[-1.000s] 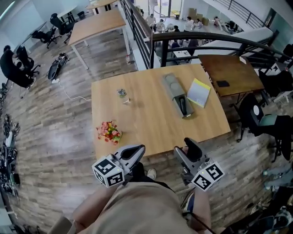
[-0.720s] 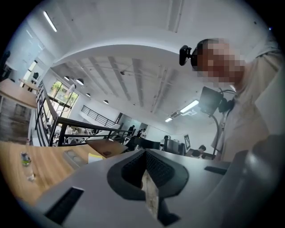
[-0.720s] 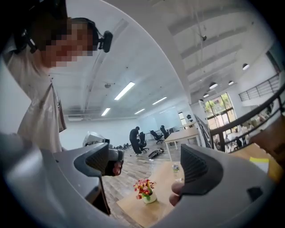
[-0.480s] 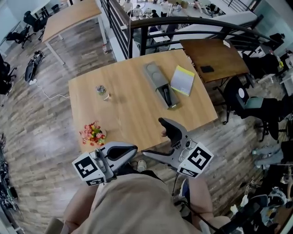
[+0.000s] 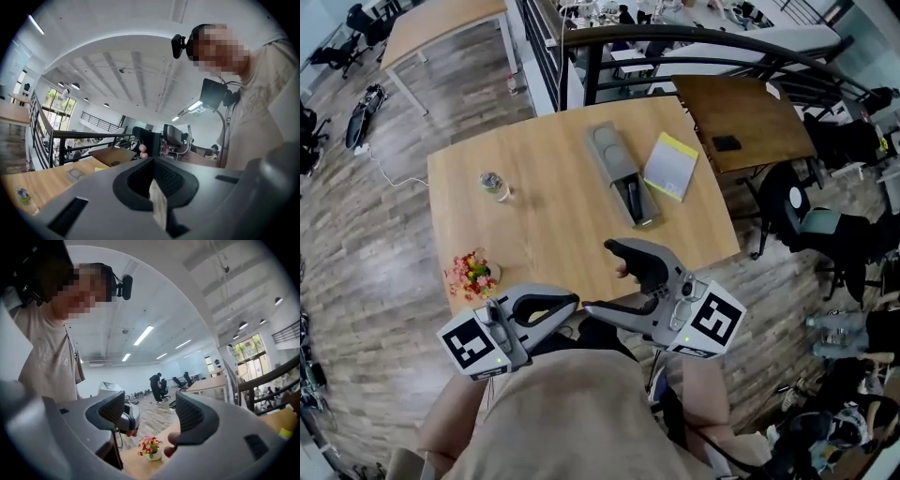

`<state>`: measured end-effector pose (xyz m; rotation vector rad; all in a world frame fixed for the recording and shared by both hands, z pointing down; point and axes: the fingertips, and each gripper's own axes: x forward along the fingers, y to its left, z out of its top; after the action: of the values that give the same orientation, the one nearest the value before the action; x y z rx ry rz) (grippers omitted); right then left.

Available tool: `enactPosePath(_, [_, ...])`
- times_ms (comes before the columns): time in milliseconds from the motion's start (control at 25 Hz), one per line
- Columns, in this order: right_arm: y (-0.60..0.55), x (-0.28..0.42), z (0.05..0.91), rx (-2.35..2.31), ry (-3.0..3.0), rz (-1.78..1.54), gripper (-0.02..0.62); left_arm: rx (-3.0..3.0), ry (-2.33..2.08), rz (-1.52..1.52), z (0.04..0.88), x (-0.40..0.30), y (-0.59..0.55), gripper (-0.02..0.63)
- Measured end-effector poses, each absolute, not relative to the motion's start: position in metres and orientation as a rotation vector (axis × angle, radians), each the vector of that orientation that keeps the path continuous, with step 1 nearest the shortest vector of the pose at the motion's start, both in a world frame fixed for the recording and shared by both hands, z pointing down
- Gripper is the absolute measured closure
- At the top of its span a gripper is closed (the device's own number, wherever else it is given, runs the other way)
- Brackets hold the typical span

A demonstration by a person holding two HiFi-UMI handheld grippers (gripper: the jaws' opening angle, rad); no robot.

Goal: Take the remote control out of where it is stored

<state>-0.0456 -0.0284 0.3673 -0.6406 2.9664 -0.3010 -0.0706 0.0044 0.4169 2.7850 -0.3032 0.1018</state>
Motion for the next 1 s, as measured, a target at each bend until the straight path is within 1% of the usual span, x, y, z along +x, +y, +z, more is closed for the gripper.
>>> enactPosePath(240, [-0.059,-0.004,0.380,-0.366,3.092,-0.325,0.247,2.814,-0.411,0.088,0.405,-0.020,-0.016,0.606])
enactPosePath(360, [-0.058,0.006,0.369,-0.290,3.068,-0.321,0.257,2.798,-0.501,0.086,0.408,-0.007,-0.024,0.606])
enactPosePath(480, [-0.068,0.015,0.364,-0.277,3.040,-0.338,0.272,2.788,-0.528,0.116,0.413,0.002,-0.036,0.606])
enactPosePath(720, [-0.081,0.036,0.363,-0.298,3.030,-0.350,0.279,2.815,-0.509,0.135,0.413,0.022,-0.051,0.606])
enactPosePath(800, [-0.083,0.038,0.362,-0.300,3.032,-0.345,0.291,2.821,-0.473,0.131,0.414,0.030,-0.047,0.606])
enactPosePath(1000, [-0.086,0.035,0.364,-0.298,3.025,-0.362,0.291,2.819,-0.450,0.122,0.419,0.027,-0.042,0.606])
